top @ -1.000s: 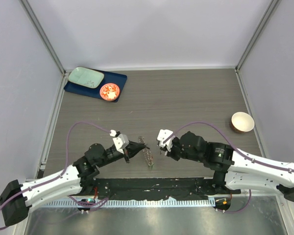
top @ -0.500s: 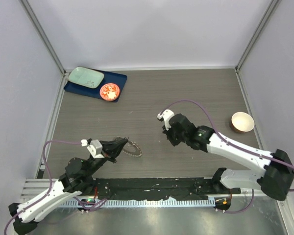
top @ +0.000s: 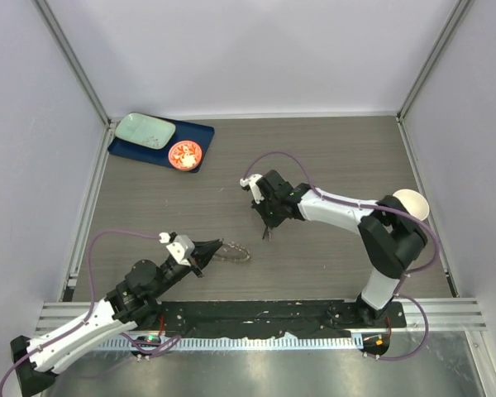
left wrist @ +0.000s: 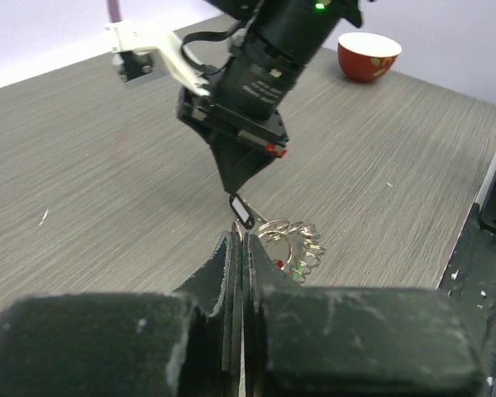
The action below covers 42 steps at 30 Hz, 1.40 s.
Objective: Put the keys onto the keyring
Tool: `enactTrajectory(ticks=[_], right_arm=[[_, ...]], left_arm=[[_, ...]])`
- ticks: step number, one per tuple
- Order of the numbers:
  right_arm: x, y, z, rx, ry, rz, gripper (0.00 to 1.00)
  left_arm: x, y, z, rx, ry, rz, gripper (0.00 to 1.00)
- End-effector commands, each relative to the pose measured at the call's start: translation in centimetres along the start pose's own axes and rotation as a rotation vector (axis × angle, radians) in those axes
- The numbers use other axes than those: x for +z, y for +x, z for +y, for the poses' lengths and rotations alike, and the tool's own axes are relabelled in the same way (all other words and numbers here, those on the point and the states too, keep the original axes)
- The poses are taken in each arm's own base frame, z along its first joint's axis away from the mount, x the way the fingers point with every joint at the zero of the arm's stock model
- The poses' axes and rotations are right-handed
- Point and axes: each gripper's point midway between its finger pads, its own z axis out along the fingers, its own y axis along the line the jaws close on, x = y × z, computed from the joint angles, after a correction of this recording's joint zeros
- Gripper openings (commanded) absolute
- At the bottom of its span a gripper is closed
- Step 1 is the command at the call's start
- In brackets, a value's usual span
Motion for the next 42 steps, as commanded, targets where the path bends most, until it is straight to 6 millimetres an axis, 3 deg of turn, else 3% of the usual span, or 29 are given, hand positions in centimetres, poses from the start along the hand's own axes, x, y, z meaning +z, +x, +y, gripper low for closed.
enactTrajectory(ticks=[1,6,11,15,21,22,24,26,27,28,30,31,34,38,42], right_arm=[[1.4,-3.8,-0.2,-0.044,-0.032,-0.069,0.01],[3.5,-4.7,-0.3,-0.057,-0.042,-0.05,0.01],[4.4,-5.3,-0.3,-0.057,-0.04,-0.053,0.02],[4.2,-5.9,-0.4,-0.052,-0.036,-0.075,0.18],[1.9,-8.5,-0.2,-0.031,-0.034,-0.202,0.36],[1.7,-8.1,-0.2,-0.029,-0.033,-0.211,0.38],[-0.3,-10.1,-0.5,-0.021,-0.013,-0.329,0.4],[-1.5,-9.5,-0.5,-0.023,-0.004,-0.384,0.4],[-2.2,-10.6,-0.6,-0.024,0.002,-0.459,0.4],[-1.7,-8.8,-0.9,-0.01,0.018,-0.445,0.4],[-2.8,-9.5,-1.3,0.033,0.032,-0.532,0.39],[-2.2,-7.9,-1.5,0.056,0.032,-0.519,0.39],[-3.1,-8.1,-1.9,0.194,-0.009,-0.604,0.38],[-2.3,-7.3,-0.9,0.292,-0.083,-0.594,0.38],[-1.0,-6.7,-1.4,0.391,-0.118,-0.54,0.37]], left_arm=[[0.3,-1.6,0.1,0.072,0.01,-0.085,0.0],[0.2,-1.4,0.4,0.119,0.0,-0.096,0.0],[0.2,-0.7,0.2,0.122,0.015,-0.101,0.0],[0.2,-0.9,-0.1,0.122,0.029,-0.11,0.0],[0.2,-0.9,-0.3,0.121,0.041,-0.109,0.0],[0.2,-0.9,-0.3,0.121,0.043,-0.111,0.0],[0.2,-0.9,-0.3,0.117,0.043,-0.109,0.0],[0.1,-0.9,-0.3,0.114,0.043,-0.11,0.0],[0.1,-0.9,-0.3,0.114,0.043,-0.11,0.0],[0.1,-1.0,-0.4,0.112,0.045,-0.113,0.0],[0.1,-1.0,-0.3,0.109,0.041,-0.113,0.0],[0.1,-1.0,-0.3,0.108,0.039,-0.115,0.0],[0.2,-0.8,-0.3,0.107,0.041,-0.107,0.0],[0.3,-0.5,-0.4,0.109,0.044,-0.092,0.0],[0.4,-0.1,-0.4,0.108,0.049,-0.078,0.0]])
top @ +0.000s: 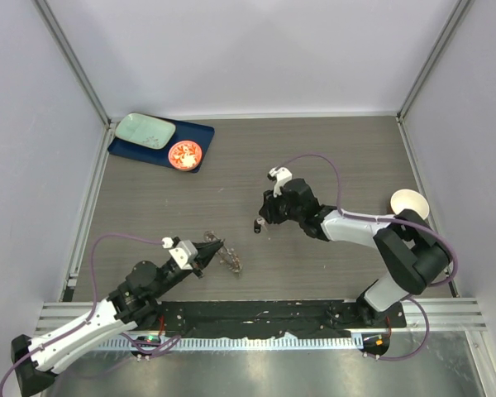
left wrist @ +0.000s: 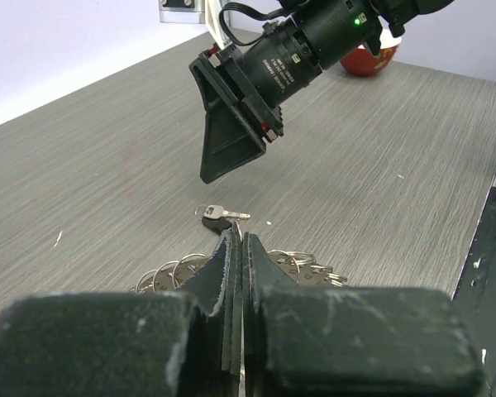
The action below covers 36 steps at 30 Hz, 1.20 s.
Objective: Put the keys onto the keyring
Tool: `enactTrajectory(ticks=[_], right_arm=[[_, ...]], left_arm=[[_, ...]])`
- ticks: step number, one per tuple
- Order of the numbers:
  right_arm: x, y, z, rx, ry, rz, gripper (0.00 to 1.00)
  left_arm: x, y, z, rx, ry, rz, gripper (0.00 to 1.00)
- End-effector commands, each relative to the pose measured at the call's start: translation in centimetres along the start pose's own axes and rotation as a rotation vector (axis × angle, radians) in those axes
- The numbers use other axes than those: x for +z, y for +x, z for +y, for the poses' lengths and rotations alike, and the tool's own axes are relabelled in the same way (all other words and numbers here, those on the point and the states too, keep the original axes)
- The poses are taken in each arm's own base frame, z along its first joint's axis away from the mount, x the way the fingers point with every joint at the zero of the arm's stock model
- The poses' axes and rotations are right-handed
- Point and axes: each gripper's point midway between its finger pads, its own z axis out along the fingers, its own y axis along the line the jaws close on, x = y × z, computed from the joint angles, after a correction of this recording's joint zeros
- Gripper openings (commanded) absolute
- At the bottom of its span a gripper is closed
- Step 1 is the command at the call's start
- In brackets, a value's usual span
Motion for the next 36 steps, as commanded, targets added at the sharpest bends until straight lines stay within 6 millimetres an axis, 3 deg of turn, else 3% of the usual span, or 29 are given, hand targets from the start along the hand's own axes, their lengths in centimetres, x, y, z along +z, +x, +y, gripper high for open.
enactTrajectory(ticks=[1,15,36], right_arm=[[0.9,-3.2,0.9,0.151,-0.062,-0.082,0.37],[2.7,-1.2,-0.5,0.214,-0.105,0.105,0.34],[4.4,1.6,0.3,0.239,-0.176,0.256,0.3]], left_arm=[[0.2,-0.3,-0.3,0.001,0.013,-0.048,0.0],[0.3,-0.3,-0.4,0.001,0.018,-0.047,0.0],[0.3,-0.2,-0.6,-0.001,0.03,-0.044,0.0]])
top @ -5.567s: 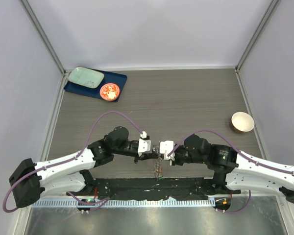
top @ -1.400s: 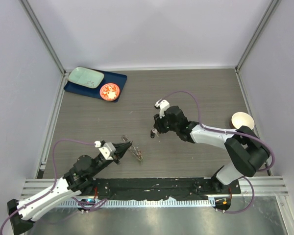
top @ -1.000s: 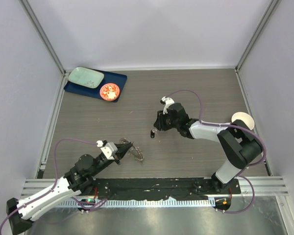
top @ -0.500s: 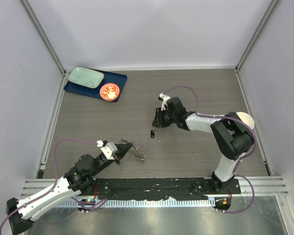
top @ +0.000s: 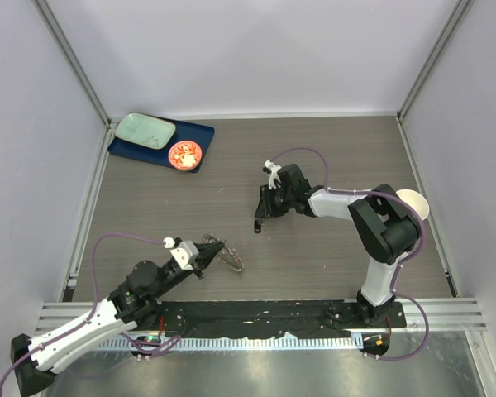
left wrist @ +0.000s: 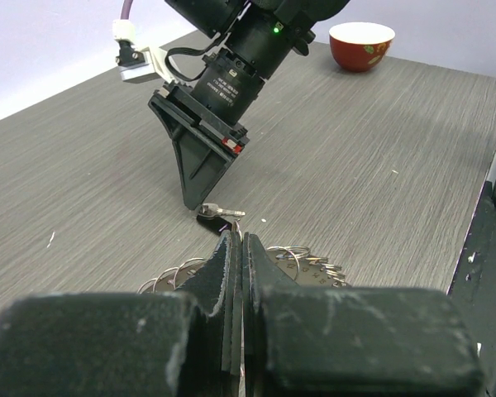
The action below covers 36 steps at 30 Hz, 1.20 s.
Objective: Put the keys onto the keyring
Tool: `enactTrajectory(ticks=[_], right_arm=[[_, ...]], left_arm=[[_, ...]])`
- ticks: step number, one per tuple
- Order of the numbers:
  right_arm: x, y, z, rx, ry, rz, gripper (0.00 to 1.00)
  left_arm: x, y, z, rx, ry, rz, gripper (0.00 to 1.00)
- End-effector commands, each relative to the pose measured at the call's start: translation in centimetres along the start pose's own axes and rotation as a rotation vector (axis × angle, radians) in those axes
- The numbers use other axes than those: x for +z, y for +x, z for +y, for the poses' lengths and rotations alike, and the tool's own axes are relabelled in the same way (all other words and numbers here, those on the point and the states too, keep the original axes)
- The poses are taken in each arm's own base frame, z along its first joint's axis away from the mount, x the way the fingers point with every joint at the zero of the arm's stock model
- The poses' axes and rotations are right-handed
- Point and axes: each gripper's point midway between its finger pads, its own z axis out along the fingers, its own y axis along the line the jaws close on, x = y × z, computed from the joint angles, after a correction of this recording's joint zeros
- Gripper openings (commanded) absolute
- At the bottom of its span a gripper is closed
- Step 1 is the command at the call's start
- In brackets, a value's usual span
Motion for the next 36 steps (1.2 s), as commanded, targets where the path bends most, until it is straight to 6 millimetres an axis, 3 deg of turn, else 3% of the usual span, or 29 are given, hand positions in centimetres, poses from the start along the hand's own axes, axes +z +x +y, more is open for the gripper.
enactTrajectory(ticks=[1,9,19,25,32,36], right_arm=[[0.4,-0.8,0.4,-0.014,-0.027,0.005,0.3],[0.9,0.5,-0.1,-0.016,-0.025,0.053,0.24],[0.1,0.4,0.1,-0.058,-0.031,0.046,0.2],[-0.1,0.1,0.2,-0.08,-0.033,0.036,0.01],[-1.9,-1.2,1.3,-0.179,-0.062,-0.032,0.01],[-4.4,-2.5,2.7,-0.335,-0.079,-0.137,0.01]], left_arm=[[0.2,-0.6,-0.2,-0.001,0.011,-0.059,0.0],[0.2,-0.5,-0.3,-0.001,0.013,-0.058,0.0],[0.2,-0.4,-0.3,0.0,0.015,-0.053,0.0],[0.2,-0.5,-0.3,-0.002,0.014,-0.056,0.0],[0.2,-0.5,-0.3,0.0,0.016,-0.058,0.0],[0.2,-1.0,-0.6,0.013,0.033,-0.077,0.0]])
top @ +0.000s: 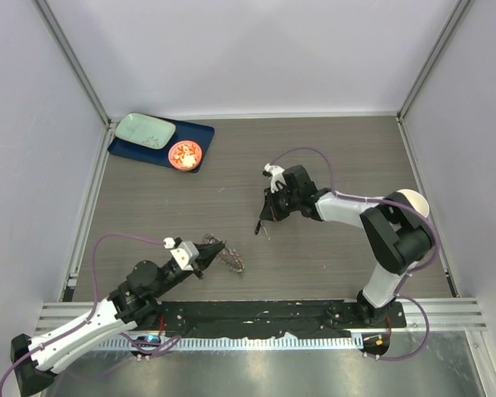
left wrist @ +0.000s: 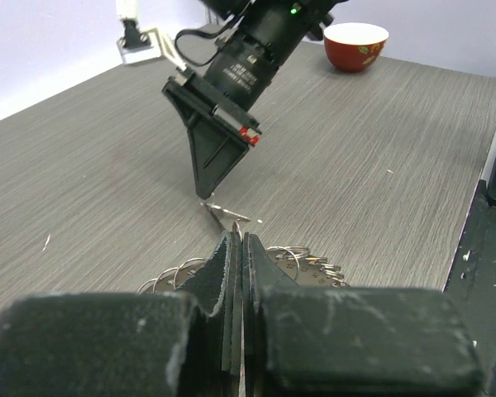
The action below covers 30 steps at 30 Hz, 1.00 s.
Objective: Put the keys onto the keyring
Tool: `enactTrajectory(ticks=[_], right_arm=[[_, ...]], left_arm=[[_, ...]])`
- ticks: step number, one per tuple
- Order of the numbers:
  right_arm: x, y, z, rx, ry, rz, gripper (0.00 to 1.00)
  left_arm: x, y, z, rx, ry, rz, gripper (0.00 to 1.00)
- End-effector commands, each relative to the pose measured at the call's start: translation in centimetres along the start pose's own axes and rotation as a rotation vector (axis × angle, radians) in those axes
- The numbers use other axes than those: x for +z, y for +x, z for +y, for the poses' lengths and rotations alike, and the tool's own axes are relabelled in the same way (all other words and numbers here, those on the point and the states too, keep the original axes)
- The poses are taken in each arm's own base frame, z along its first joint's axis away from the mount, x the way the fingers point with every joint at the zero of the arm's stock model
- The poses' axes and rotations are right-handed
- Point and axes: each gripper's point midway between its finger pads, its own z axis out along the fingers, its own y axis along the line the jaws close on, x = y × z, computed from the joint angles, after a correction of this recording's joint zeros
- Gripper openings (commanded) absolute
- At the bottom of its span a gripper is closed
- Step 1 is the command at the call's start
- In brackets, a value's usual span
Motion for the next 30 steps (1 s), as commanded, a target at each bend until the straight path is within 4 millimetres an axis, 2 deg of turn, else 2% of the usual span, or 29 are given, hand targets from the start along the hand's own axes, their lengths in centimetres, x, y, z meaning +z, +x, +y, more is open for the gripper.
enactTrajectory(ticks=[1,2,3,4,5,7,9,10,12,13,16,17,24,25,30], right_arm=[[-3.5,-3.9,2.5,-0.238,-0.031,-0.186,0.01],[-3.8,-3.2,2.6,-0.26,-0.028,-0.189,0.01],[-4.3,-3.3,2.9,-0.282,-0.032,-0.208,0.01],[-5.7,-4.6,4.3,-0.374,-0.041,-0.28,0.01],[-6.0,-3.6,4.3,-0.399,-0.036,-0.281,0.01],[-7.8,-4.4,6.3,-0.514,-0.044,-0.357,0.01],[-8.6,-3.7,6.7,-0.58,-0.014,-0.377,0.01],[-9.6,-3.6,7.3,-0.637,-0.008,-0.407,0.01],[-10.3,-3.2,9.0,-0.704,-0.013,-0.435,0.01],[-11.3,-3.1,9.7,-0.73,-0.013,-0.467,0.01],[-12.3,-2.3,11.5,-0.807,-0.034,-0.504,0.01],[-13.3,-2.4,12.5,-0.846,-0.052,-0.538,0.01],[-15.4,-0.3,16.3,-0.938,-0.179,-0.606,0.01],[-15.5,0.1,16.5,-0.942,-0.193,-0.601,0.01],[-16.2,1.4,17.8,-0.968,-0.263,-0.615,0.01]], left_arm=[[0.2,-1.0,-0.3,0.021,0.021,-0.079,0.0],[0.2,-1.5,-0.8,0.027,0.05,-0.096,0.0],[0.2,-1.6,-0.9,0.031,0.058,-0.1,0.0],[0.2,-1.7,-1.2,0.045,0.077,-0.106,0.0],[0.3,-1.7,-1.3,0.052,0.084,-0.109,0.0],[0.3,-1.7,-1.8,0.07,0.114,-0.109,0.0],[0.4,-1.5,-2.3,0.082,0.143,-0.103,0.0],[0.4,-1.6,-2.8,0.095,0.176,-0.109,0.0],[0.5,-1.3,-3.3,0.102,0.203,-0.094,0.0],[0.6,-1.9,-3.7,0.105,0.228,-0.109,0.0],[0.8,-2.3,-4.2,0.108,0.258,-0.119,0.0],[0.8,-2.5,-4.6,0.114,0.283,-0.126,0.0],[1.0,-3.3,-6.5,0.136,0.4,-0.125,0.0],[1.1,-3.0,-6.6,0.135,0.407,-0.113,0.0],[1.4,-4.1,-7.1,0.133,0.441,-0.127,0.0]])
